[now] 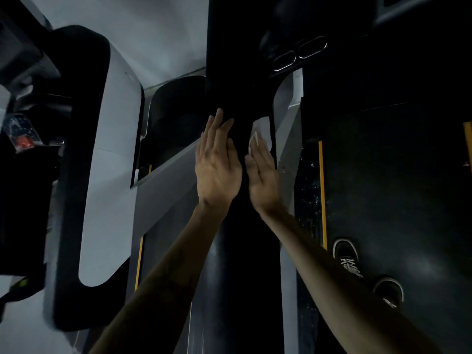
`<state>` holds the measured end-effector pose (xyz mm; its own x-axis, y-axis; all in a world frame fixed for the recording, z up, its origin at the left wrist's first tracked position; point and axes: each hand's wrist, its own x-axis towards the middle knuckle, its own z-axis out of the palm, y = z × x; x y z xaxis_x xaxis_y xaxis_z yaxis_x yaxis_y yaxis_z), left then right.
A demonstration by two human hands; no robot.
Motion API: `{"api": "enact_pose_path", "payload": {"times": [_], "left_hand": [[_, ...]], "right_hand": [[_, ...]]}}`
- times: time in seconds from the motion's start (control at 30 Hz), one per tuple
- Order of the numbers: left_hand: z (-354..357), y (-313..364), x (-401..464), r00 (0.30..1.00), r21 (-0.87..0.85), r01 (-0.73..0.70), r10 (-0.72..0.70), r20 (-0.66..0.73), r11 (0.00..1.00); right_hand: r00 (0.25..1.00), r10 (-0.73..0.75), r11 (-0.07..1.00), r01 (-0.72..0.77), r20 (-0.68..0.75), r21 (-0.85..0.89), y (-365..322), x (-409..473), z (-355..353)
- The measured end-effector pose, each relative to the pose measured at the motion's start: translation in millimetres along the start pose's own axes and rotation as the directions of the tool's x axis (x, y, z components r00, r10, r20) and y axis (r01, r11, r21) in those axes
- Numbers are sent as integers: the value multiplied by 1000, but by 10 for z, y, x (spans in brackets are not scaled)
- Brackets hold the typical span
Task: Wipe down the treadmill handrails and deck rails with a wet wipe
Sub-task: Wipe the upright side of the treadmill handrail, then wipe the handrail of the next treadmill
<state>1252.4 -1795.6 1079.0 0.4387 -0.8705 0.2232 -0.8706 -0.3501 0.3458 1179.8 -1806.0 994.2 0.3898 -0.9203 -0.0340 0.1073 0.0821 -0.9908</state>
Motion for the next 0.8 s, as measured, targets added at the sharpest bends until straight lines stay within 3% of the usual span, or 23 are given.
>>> {"api": "enact_pose_path", "payload": {"times": [0.13, 0.27, 0.57, 0.7, 0.8], "left_hand": [[-12, 8, -3, 1000, -26, 9, -9, 5, 1000], [-15, -1, -1, 1000, -38, 3, -3, -4, 999], [-70, 22, -10, 1000, -64, 7, -6, 30, 998], [-91, 101, 40, 999, 108, -46, 42, 31, 993], [-148, 179, 152, 998, 138, -63, 63, 10, 988]], "right_hand": [[983, -182, 982, 180, -20, -58, -57, -86, 14], [970, -242, 965, 240, -8, -104, -124, -92, -77], [980, -160, 960, 181, 115, -212, -466, 36, -461], [975, -164, 919, 205, 147, -336, -641, 155, -719], [964, -138, 877, 225, 227, -425, -841, 248, -920]]}}
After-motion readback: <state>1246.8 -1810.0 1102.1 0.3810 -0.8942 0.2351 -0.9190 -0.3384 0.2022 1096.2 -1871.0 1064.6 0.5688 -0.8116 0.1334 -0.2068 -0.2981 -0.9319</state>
